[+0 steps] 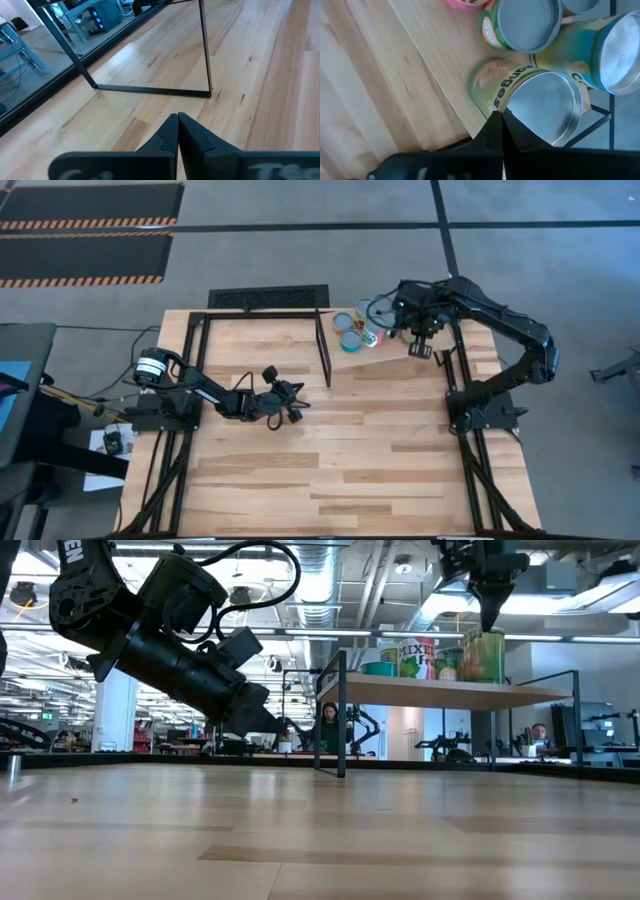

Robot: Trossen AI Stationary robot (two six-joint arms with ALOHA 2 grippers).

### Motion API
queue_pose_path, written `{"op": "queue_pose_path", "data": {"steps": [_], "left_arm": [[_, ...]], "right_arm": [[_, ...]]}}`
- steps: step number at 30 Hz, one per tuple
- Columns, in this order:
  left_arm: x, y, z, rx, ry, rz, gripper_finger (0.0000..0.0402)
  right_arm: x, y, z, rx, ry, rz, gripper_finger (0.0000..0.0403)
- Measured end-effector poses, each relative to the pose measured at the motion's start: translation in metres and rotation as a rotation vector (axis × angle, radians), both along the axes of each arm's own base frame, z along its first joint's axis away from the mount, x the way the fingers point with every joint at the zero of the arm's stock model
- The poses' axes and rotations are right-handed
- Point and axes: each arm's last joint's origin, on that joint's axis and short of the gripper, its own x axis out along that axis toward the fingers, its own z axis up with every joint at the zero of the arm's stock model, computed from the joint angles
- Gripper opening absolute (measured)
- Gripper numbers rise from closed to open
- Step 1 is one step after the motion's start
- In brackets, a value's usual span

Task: Pick and place cans onto a shelf
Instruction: Put the canned oranges on the shelf, then return to Home Position

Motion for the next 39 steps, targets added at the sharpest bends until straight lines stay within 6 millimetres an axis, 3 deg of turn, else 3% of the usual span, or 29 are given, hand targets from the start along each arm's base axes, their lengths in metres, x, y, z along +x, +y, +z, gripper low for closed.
{"op": "queue_pose_path", "data": {"steps": [39], "left_arm": [[0.0,0.0,0.0,-0.002,-0.001,0.001,0.0]], "right_arm": [[0.0,-0.012,0.002,-0.101,-0.01,-0.03,0.0087]]}}
